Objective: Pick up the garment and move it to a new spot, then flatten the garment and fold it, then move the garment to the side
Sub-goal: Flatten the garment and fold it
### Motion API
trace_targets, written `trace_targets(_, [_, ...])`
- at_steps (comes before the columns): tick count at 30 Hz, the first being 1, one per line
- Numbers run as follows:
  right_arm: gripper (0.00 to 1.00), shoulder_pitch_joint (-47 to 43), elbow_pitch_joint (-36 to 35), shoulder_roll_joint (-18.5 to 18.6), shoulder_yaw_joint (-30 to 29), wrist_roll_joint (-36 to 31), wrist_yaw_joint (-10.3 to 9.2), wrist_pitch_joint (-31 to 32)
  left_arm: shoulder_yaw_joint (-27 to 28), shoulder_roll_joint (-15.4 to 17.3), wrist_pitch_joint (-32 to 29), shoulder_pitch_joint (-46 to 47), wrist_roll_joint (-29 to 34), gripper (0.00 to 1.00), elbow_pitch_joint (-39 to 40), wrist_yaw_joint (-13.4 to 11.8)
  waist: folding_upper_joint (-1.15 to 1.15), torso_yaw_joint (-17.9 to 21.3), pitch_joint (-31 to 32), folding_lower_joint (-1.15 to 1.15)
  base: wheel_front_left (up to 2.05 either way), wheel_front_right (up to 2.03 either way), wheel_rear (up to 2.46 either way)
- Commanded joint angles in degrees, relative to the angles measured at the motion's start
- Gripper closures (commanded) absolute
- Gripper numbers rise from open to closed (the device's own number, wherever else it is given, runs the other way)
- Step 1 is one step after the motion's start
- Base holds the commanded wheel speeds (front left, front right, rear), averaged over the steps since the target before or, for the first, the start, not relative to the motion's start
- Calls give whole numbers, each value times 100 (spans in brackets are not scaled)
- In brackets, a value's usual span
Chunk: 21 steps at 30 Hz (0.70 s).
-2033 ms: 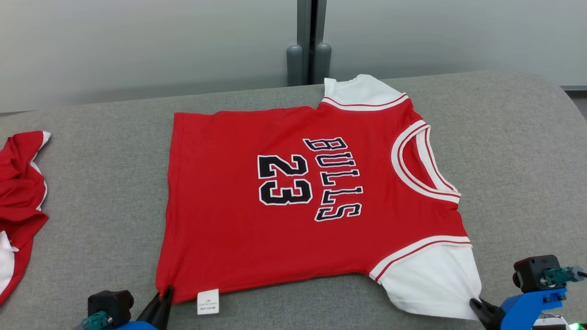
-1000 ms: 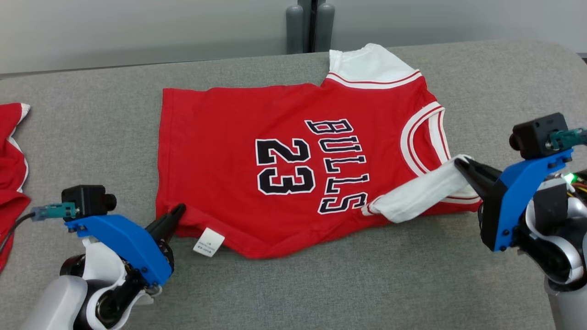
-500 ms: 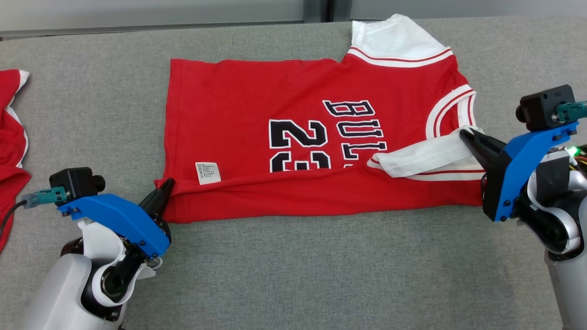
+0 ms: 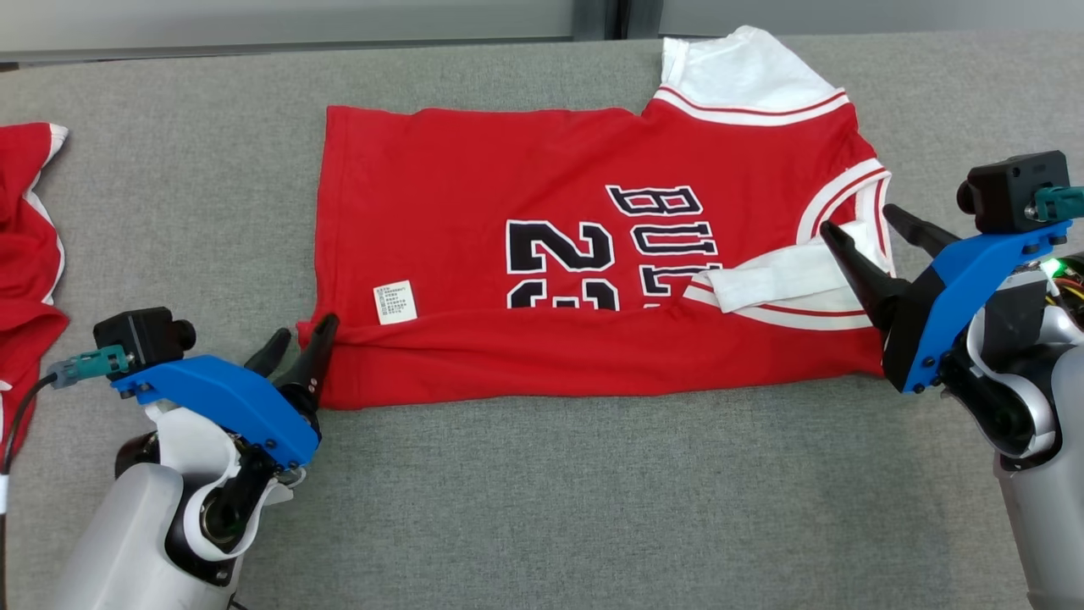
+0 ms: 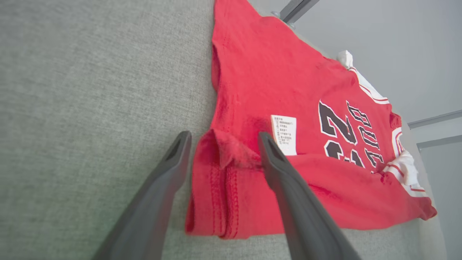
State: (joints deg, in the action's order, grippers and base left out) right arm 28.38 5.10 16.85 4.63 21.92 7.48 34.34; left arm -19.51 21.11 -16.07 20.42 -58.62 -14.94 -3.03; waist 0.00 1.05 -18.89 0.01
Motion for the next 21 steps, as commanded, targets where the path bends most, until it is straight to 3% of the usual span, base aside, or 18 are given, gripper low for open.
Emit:
trace_targets(1, [0, 39, 33, -2, 1, -5, 3, -59, 7, 40, 85, 7, 94, 0, 18, -28, 0, 2, 38, -1, 0, 0, 0])
trace_targets(7, [0, -408, 128, -121, -334, -185, 2, 18, -170, 263, 687, -373, 839, 0, 213, -362, 0, 11, 279, -1, 0, 0, 0])
trace_targets(13, [0, -792, 256, -511, -918, -555, 3, 71, -537, 251, 814, -513, 1373, 0, 176, -654, 0, -11, 376, -1, 0, 0, 0])
trace_targets(21, [0, -779, 739, -1062, -1481, -1281, 3, -299, -1072, 63, 912, -182, 2030, 0, -270, -861, 0, 6, 281, -1, 0, 0, 0])
